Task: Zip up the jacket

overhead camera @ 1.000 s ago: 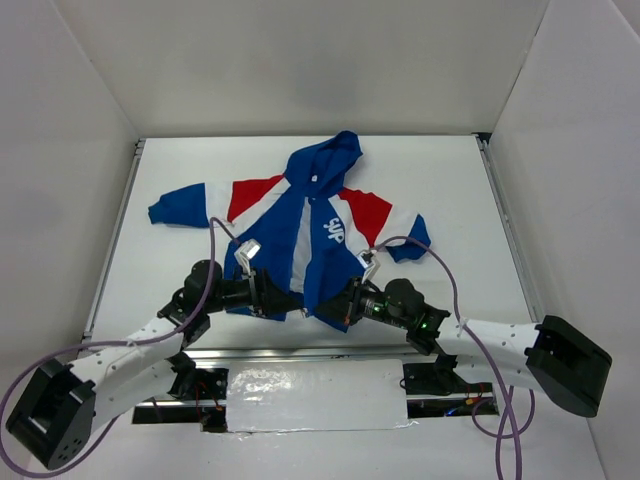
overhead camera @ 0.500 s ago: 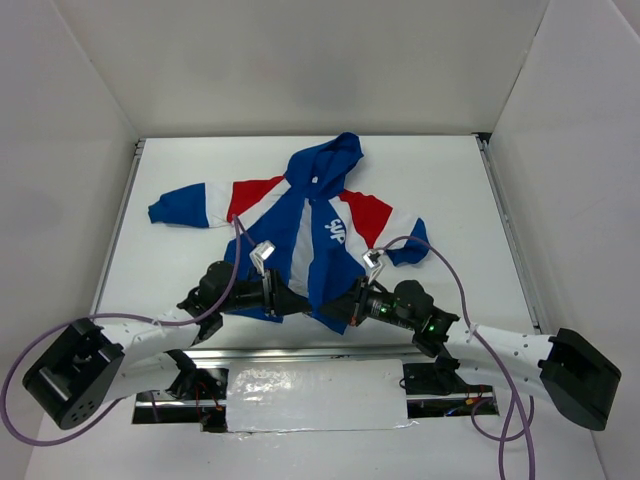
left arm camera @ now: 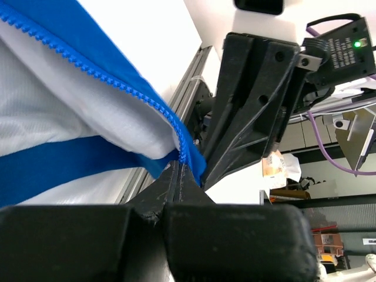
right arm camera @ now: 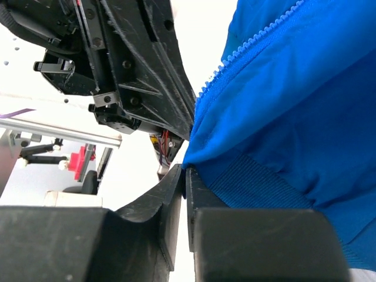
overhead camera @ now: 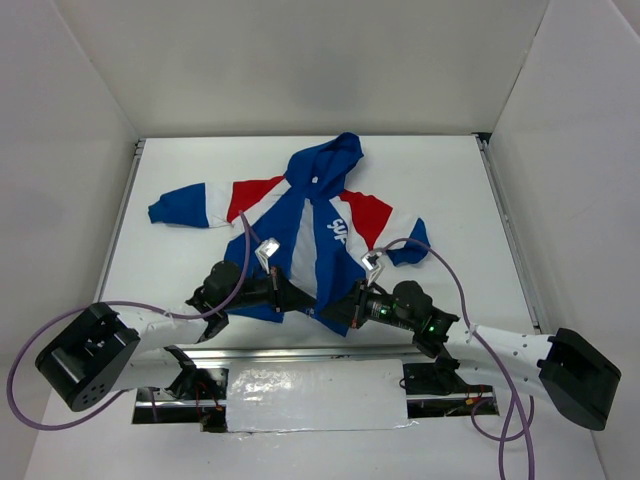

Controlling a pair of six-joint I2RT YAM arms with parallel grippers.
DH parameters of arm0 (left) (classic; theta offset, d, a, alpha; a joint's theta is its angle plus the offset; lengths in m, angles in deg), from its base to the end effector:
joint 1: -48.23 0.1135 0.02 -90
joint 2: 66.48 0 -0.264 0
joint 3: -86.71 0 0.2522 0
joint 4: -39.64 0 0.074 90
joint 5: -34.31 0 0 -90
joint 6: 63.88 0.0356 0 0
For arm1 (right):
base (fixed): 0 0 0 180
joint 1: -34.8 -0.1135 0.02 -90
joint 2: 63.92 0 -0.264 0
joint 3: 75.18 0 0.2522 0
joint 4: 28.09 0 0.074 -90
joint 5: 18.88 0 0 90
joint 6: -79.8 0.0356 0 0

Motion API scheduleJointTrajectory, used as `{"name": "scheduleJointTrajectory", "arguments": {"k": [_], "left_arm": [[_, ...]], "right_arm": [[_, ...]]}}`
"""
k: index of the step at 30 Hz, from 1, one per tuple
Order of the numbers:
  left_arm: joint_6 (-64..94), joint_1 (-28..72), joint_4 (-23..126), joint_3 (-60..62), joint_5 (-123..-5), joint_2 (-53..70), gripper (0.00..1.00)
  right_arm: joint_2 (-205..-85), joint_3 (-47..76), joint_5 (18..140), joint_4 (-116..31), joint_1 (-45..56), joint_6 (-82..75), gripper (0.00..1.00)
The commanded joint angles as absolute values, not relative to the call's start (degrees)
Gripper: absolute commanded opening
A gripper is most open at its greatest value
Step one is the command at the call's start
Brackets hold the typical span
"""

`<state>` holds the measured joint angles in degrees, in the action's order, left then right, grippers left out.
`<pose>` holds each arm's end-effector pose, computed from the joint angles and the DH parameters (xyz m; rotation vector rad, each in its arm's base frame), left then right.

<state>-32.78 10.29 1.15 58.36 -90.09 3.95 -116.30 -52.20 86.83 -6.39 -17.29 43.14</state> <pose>0.1627 -0.1523 0.1868 0.1949 1.9416 -1.7014 0.1066 0.1526 0.1843 -0.2157 1.9698 1.5323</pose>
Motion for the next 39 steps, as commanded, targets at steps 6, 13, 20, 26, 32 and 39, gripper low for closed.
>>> {"name": "scheduleJointTrajectory", "arguments": {"k": [6, 13, 20, 26, 32, 39], "left_arm": [[-32.68, 8.77, -6.18, 56.6, -89.97, 4.36, 0.0], [-33.03, 7.27, -7.33, 56.69, -89.09, 5.06, 0.0], [-32.77, 6.22, -7.41, 56.69, -88.21, 5.67, 0.0], [-32.59, 5.6, -7.16, 56.95, -87.6, 6.11, 0.0], [-31.46, 5.42, -3.05, 57.39, -85.67, 5.15, 0.01], [-24.78, 5.42, 18.75, 54.85, -74.43, -4.6, 0.9]], "right_arm": [[-115.87, -53.06, 86.77, -5.56, -17.05, 43.15, 0.31], [-116.48, -53.94, 86.94, -3.1, -16.96, 44.03, 0.35], [-117.89, -54.03, 87.56, -0.81, -16.79, 44.47, 0.19], [-117.37, -54.38, 87.12, 0.16, -16.61, 44.64, 0.0], [-112.02, -55.61, 85.01, -2.82, -16.08, 44.38, 0.0], [-105.94, -56.67, 84.66, -11.52, -15.03, 41.04, 0.0]]}}
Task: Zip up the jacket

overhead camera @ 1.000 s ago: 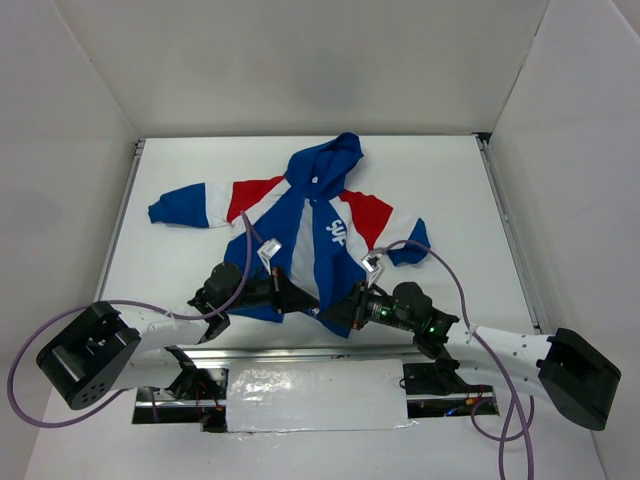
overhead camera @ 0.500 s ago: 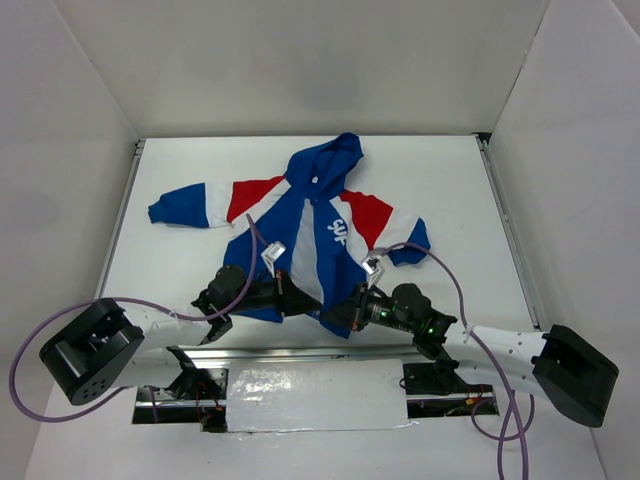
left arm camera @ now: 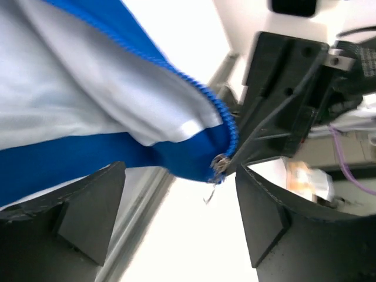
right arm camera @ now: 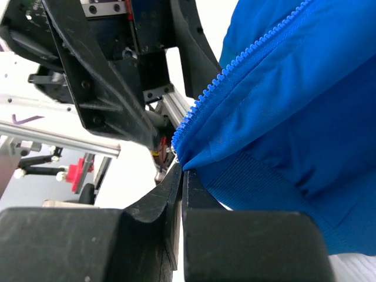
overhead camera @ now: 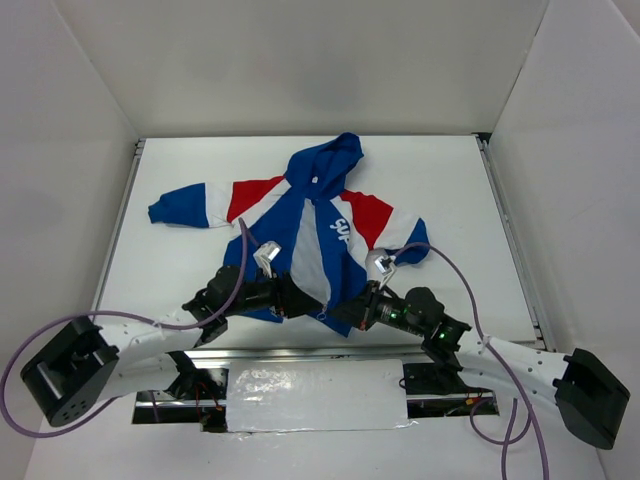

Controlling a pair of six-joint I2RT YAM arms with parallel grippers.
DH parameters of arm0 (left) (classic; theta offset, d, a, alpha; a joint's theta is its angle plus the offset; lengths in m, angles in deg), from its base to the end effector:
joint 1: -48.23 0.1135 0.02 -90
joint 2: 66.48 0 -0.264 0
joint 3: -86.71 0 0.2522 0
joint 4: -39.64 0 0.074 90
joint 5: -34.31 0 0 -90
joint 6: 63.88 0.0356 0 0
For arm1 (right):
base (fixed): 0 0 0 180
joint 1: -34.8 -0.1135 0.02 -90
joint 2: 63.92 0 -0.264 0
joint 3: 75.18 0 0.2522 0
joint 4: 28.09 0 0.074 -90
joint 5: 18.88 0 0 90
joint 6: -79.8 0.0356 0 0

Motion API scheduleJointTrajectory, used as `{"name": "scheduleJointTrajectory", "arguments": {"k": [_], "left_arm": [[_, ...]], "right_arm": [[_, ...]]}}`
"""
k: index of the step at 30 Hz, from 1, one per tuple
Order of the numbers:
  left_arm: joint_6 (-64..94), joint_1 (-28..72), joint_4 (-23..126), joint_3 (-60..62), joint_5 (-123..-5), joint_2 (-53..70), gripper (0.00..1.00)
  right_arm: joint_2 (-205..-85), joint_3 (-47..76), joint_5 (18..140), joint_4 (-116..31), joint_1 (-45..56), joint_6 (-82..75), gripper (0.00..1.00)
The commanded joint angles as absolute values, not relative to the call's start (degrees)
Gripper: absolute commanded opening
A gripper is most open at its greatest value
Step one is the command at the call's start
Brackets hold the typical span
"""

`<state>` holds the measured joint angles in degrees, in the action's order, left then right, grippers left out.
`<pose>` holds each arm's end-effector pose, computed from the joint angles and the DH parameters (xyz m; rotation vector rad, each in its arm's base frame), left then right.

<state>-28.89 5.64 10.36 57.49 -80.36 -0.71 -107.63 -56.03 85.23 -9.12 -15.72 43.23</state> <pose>0.1517 -0.1597 0.1906 0.1616 1.9708 -1.5662 0.0992 0.1341 0.1805 -0.1662 1.9192 1.5136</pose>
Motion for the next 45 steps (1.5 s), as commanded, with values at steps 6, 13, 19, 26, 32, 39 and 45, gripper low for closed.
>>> {"name": "scheduleJointTrajectory", "arguments": {"k": [6, 13, 19, 26, 32, 39, 45], "left_arm": [[-22.58, 5.42, 41.48, 50.02, -61.69, -9.18, 0.85], [-20.12, 5.42, 52.25, 49.04, -55.96, -13.56, 0.76], [-19.06, 5.42, 58.41, 46.77, -54.02, -14.11, 0.75], [-18.45, 5.34, 63.24, 44.56, -53.06, -9.62, 0.66], [-17.65, 5.34, 64.3, 43.24, -54.11, -5.93, 0.68], [-17.48, 5.25, 65.88, 42.02, -53.15, -1.28, 0.65], [-17.65, 3.67, 69.66, 38.95, -49.12, 1.02, 0.62]], "right_arm": [[-107.94, -55.79, 91.67, -14.52, -13.36, 35.52, 0.0], [-114.37, -47.72, 108.38, -23.2, -13.18, 17.61, 0.0], [-118.31, -43.23, 105.13, -30.86, -13.27, 13.45, 0.0], [-125.61, -34.71, 102.49, -41.39, -13.36, 10.11, 0.0], [-129.66, -31.71, 102.41, -44.75, -13.36, 9.4, 0.0], [-129.58, -31.88, 99.08, -44.93, -13.36, 11.85, 0.0], [-130.1, -32.06, 96.88, -43.96, -13.36, 14.76, 0.0]]}}
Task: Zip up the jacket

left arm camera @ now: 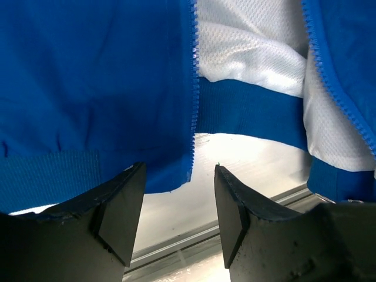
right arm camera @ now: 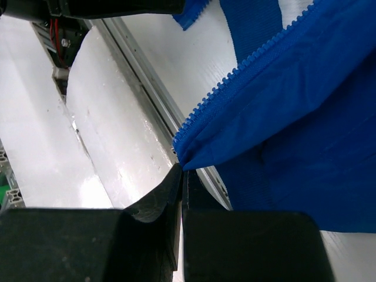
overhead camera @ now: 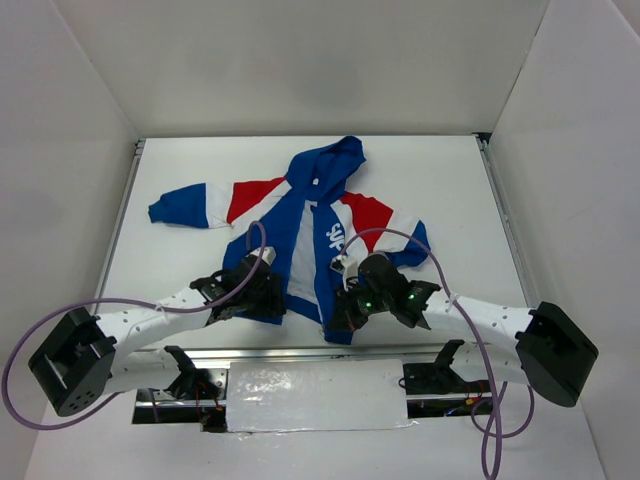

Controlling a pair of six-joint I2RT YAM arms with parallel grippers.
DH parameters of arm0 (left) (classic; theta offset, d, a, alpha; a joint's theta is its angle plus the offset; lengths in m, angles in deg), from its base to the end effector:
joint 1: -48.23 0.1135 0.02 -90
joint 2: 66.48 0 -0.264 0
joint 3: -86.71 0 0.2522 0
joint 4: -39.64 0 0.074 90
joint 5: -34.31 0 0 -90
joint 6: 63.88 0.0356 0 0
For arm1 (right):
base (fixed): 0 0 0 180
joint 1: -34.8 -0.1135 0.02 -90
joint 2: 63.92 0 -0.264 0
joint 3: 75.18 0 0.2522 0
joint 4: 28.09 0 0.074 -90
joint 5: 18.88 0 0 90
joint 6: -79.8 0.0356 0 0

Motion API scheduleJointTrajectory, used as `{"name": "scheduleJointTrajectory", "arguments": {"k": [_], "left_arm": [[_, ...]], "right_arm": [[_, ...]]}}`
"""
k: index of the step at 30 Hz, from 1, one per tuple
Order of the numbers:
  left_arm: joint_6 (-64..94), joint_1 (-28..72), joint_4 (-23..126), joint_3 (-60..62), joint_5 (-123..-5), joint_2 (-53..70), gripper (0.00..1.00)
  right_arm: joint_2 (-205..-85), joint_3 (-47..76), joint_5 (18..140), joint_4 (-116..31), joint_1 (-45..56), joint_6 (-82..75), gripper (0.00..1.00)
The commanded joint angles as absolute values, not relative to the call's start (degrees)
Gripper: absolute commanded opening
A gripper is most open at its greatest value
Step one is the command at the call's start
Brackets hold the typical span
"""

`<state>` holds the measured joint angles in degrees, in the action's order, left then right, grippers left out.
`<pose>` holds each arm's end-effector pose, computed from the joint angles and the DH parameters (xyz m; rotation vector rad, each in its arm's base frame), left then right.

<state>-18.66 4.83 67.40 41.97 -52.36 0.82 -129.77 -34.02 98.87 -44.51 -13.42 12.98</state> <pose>0.1620 -0.1503 0.1760 -0.0573 2.5428 -0.5854 0.1346 0.1756 0.1797 -0.8069 2.3531 1.1516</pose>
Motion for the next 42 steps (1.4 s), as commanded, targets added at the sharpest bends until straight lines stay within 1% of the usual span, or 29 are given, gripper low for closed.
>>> {"name": "scheduleJointTrajectory", "arguments": {"k": [1, 5, 10, 16, 28, 33, 40, 42], "left_arm": [[-17.65, 3.41, 70.45, 38.59, -48.23, 0.93, 0.62], [-17.74, 2.18, 74.75, 36.65, -43.92, 1.89, 0.62], [-18.18, -0.28, 77.39, 33.49, -40.15, 6.9, 0.61], [-19.76, -3.54, 80.29, 30.59, -37.68, 10.42, 0.6], [-20.2, -4.16, 79.86, 30.41, -37.24, 13.23, 0.57], [-20.11, -4.16, 79.42, 31.11, -37.06, 11.56, 0.57], [-20.29, -4.24, 78.98, 31.73, -37.15, 12.62, 0.56], [-20.38, -4.24, 79.07, 31.9, -36.97, 12.88, 0.54]], "right_arm": [[-130.19, -32.06, 96.79, -43.7, -13.27, 15.02, 0.0], [-130.72, -32.23, 96.78, -43.08, -13.36, 15.55, 0.0], [-130.9, -31.8, 95.73, -43.7, -13.27, 15.38, 0.0], [-130.63, -32.06, 94.94, -44.05, -13.18, 15.29, 0.0], [-130.19, -32.59, 94.59, -43.96, -13.18, 15.46, 0.0], [-130.45, -32.94, 94.76, -43.61, -13.01, 15.64, 0.0], [-131.42, -32.76, 95.29, -42.91, -13.09, 15.99, 0.0], [-131.42, -32.76, 95.38, -42.73, -13.01, 15.9, 0.0]]}}
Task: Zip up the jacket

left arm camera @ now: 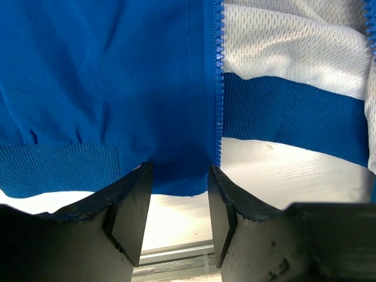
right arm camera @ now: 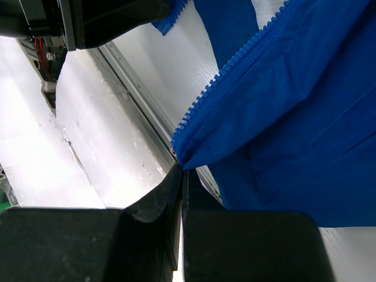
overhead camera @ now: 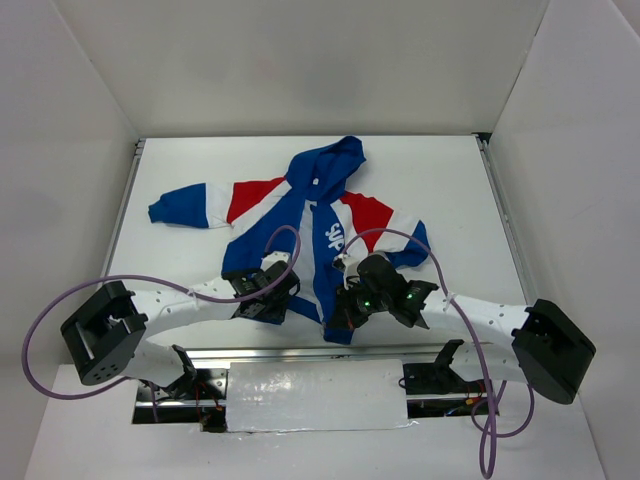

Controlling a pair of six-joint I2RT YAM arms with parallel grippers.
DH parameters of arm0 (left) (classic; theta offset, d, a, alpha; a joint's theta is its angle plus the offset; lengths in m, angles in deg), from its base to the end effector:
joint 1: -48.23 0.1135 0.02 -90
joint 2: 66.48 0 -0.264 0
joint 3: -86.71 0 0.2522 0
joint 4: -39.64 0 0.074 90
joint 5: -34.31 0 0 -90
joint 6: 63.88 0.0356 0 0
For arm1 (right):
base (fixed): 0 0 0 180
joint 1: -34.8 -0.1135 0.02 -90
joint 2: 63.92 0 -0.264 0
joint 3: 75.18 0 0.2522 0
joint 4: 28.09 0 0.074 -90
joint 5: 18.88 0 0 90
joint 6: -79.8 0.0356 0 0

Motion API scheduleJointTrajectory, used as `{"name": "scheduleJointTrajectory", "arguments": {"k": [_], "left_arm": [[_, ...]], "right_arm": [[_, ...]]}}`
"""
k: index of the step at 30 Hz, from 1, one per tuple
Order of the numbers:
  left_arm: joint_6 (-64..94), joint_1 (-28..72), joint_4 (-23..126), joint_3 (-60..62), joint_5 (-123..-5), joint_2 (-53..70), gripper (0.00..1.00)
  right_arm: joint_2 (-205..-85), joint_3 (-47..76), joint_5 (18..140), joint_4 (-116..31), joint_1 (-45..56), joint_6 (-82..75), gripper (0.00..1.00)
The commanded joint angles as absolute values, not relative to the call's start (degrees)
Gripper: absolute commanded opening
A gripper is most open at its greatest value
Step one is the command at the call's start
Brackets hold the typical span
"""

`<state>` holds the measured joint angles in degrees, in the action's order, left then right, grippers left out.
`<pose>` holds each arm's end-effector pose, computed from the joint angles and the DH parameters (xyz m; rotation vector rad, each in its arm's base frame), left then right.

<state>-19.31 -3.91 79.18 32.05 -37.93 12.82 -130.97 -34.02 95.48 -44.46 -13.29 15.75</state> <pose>0.1603 -0.1885 0.1706 0.0594 2.6114 -0.1814 0.1378 0.1756 0.1749 -0.7141 2.4068 1.0966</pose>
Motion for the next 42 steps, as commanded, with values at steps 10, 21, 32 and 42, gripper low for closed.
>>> {"name": "scheduleJointTrajectory", "arguments": {"k": [10, 21, 32, 42], "left_arm": [[-20.38, -4.51, 77.93, 32.87, -38.2, 13.41, 0.58], [-20.55, -4.86, 77.05, 34.28, -38.73, 13.06, 0.52], [-21.08, -4.86, 73.01, 36.91, -41.8, 14.9, 0.48], [-21.08, -4.86, 67.12, 38.94, -46.46, 18.33, 0.01]], "right_arm": [[-132.48, -32.41, 95.55, -42.73, -13.1, 16.08, 0.0], [-133.71, -31.97, 95.47, -42.47, -13.09, 16.34, 0.0], [-133.53, -31.8, 94.85, -43.17, -13.01, 16.43, 0.0], [-133.27, -31.79, 94.68, -43.35, -13.09, 16.61, 0.0]]}}
